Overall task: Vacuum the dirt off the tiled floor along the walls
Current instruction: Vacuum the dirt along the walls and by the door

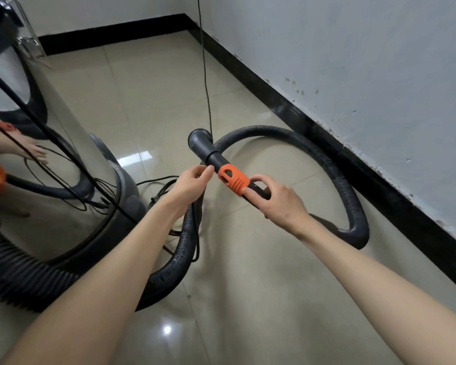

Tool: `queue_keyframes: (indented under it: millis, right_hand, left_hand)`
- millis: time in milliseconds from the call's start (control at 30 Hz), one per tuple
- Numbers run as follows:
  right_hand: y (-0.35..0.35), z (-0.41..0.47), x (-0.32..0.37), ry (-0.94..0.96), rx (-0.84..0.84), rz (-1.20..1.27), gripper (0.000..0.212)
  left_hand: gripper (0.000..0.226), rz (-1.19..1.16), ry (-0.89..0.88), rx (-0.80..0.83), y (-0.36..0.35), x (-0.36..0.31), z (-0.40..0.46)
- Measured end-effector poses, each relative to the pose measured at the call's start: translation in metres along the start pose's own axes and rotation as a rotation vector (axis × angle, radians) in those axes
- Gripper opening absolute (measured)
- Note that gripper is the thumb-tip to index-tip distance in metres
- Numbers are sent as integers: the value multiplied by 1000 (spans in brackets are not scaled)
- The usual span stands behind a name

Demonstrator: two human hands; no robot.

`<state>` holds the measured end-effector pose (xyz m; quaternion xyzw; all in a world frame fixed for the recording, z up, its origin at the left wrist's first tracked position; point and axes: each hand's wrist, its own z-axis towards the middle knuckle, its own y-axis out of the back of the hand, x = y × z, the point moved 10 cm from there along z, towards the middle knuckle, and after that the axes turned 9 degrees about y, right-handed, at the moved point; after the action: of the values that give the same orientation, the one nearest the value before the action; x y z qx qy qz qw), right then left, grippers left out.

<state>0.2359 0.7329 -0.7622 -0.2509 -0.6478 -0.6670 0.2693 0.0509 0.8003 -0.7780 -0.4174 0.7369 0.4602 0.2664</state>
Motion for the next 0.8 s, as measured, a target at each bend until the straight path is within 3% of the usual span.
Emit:
queue_keyframes:
  millis: [100,233,333,467,633,800]
  right_hand:
    - [21,0,-20,-41,-34,-21,36]
    - [33,-9,-36,-56,-3,204,36]
    - [35,-8,-29,-15,64,210,18]
    - [44,10,-14,40,120,-7,29]
    - [60,43,24,177,262,-481,44]
    - [58,69,58,254,420,-653,39]
  left_hand:
    - [35,170,5,-166,25,3,2]
    - [19,376,-10,-299,37,2,2]
    - [18,551,-112,-341,29,-7,-5]
    - [14,690,-314,-397,23,-21,-17]
    - [26,886,-433,-426,14,-28,-24]
    - [23,893,-542,-389,9,-43,-25]
